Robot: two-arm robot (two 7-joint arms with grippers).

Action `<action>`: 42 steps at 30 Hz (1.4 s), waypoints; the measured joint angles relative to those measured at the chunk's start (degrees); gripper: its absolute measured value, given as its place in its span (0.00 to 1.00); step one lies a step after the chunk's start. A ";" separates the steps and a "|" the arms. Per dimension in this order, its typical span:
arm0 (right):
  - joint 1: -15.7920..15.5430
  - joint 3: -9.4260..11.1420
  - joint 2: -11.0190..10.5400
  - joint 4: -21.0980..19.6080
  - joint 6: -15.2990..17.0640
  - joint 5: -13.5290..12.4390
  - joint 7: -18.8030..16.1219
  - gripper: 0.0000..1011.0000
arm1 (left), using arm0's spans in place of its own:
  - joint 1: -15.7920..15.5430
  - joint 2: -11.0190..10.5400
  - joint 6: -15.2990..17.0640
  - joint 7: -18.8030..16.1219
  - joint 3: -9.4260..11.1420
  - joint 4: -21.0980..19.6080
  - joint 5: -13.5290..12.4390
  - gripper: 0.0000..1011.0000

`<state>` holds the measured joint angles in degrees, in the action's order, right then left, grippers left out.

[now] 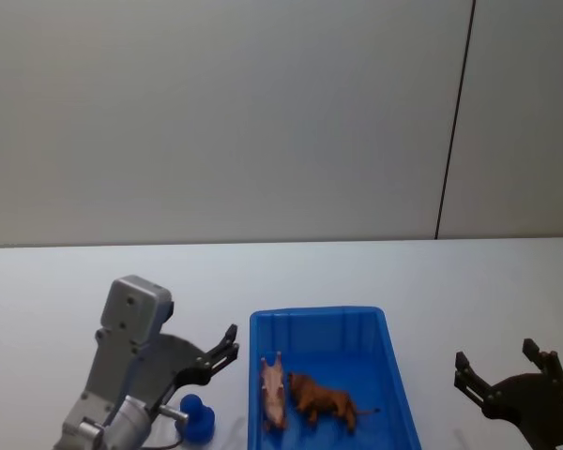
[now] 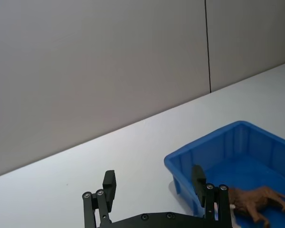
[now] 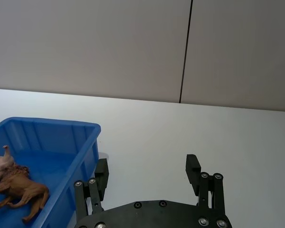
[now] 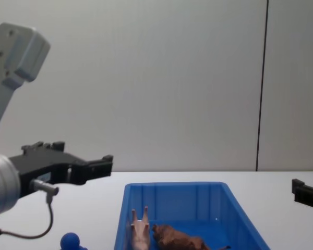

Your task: Pick up the two dolls from the table and place them into the box.

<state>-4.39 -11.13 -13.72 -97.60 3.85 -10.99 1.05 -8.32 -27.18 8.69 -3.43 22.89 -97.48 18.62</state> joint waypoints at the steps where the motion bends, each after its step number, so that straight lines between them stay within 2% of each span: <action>1: -0.02 0.00 0.00 -0.01 -0.01 -0.01 0.02 0.99 | 0.15 -0.15 0.11 -0.06 -0.10 -0.03 0.16 0.99; 14: -0.22 0.09 -0.07 -0.11 -0.16 -0.13 0.33 0.99 | 1.28 -1.31 2.31 0.31 -1.31 1.21 2.98 0.99; 42: -0.32 0.09 -0.10 -0.15 -0.20 -0.16 0.49 0.99 | 1.48 -0.06 3.85 4.57 -1.76 7.32 7.35 0.99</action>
<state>-4.71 -11.03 -13.82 -97.74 3.65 -11.15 1.54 -6.84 -27.24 12.55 1.14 21.13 -90.17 25.97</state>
